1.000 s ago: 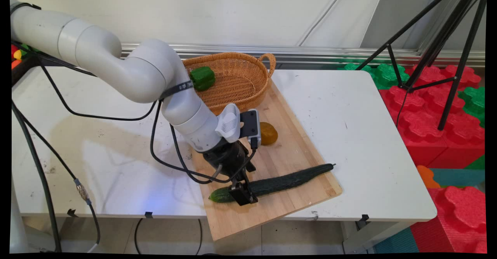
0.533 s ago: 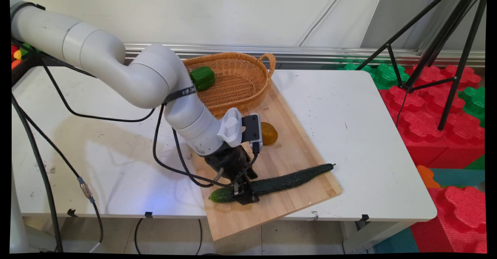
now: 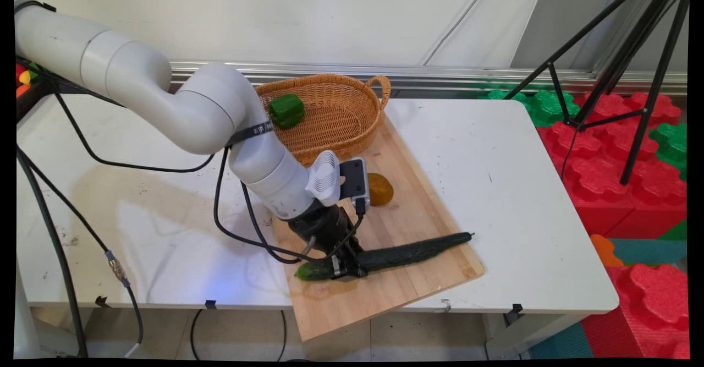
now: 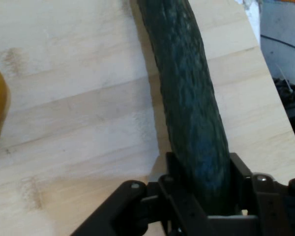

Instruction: Place the picked object in the vegetable basket

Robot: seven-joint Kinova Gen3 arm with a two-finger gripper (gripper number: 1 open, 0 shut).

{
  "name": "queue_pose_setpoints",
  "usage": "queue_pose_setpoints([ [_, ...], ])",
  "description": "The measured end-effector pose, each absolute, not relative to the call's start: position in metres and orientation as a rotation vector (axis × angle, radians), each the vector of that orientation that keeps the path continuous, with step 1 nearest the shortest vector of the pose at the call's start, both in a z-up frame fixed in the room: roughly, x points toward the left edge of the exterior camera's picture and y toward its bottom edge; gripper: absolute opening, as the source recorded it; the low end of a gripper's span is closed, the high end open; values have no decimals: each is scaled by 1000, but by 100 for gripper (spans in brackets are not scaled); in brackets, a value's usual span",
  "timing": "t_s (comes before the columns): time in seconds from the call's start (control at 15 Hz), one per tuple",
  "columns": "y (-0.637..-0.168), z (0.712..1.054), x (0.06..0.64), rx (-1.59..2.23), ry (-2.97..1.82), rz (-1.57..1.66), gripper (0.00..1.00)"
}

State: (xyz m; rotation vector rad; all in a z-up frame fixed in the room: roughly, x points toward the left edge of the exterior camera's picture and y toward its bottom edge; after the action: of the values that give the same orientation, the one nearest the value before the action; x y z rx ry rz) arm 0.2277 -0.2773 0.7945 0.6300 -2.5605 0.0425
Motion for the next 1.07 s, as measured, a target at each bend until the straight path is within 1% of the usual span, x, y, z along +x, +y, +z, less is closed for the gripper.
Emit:
queue_pose_setpoints([
  [0.27,-276,802,233,663,-2532,45,0],
  [0.47,-273,814,241,679,-2503,48,0],
  [1.07,-267,862,271,662,-2422,99,0],
])
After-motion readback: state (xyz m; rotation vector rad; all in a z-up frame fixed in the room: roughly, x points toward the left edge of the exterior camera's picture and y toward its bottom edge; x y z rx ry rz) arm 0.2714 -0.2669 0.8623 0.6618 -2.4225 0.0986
